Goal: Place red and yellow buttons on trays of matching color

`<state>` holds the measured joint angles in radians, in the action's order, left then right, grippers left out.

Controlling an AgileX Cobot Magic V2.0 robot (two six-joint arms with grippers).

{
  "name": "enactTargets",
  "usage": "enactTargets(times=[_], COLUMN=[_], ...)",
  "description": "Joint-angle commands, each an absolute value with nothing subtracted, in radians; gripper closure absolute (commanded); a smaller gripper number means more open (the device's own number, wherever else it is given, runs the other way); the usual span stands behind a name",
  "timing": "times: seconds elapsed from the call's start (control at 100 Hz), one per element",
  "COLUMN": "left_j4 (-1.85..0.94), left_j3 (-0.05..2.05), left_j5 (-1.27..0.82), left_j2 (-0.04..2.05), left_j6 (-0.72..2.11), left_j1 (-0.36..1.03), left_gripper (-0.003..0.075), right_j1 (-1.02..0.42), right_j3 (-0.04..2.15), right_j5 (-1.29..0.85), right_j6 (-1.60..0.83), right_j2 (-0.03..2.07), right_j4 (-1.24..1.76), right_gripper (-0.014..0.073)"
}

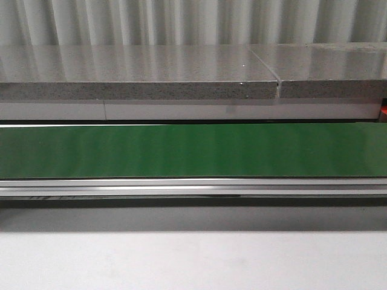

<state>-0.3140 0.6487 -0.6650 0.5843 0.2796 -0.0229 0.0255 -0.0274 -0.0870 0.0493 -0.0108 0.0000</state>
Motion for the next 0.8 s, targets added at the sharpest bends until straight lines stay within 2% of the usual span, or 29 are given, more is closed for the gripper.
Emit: enactTargets(times=[0.0,0.18,0.45,0.65,0.79], left_j4=[-0.349,-0.34,-0.006,0.022,0.022], left_j3=[0.669,0.593,0.421,0.25,0.147], left_j5=[-0.515,-0.307,-0.25,-0.084,-0.065], left_j2=[0.585,0.577,0.461,0.326,0.22], left_j6=[0.278,0.272,-0.048,-0.073,-0.073], left_j1=[-0.013,0.02,0.083,0.083,0.083], left_gripper=[0.074,0.074,0.074,0.074,0.074], right_j1=[0.03,0.03,0.03,0.03,0.03], right_j3=[-0.029,-0.029,-0.029,-0.029,-0.029], right_j5=[0.0,0.0,0.0,0.0,0.0], right_j6=[0.046,0.046,0.046,0.046,0.046], right_j2=[-0.026,-0.026,-0.026,-0.026,-0.026], right_j4=[-0.007,-0.007,-0.007,-0.007,-0.007], right_gripper=[0.071,0.071,0.071,0.071,0.071])
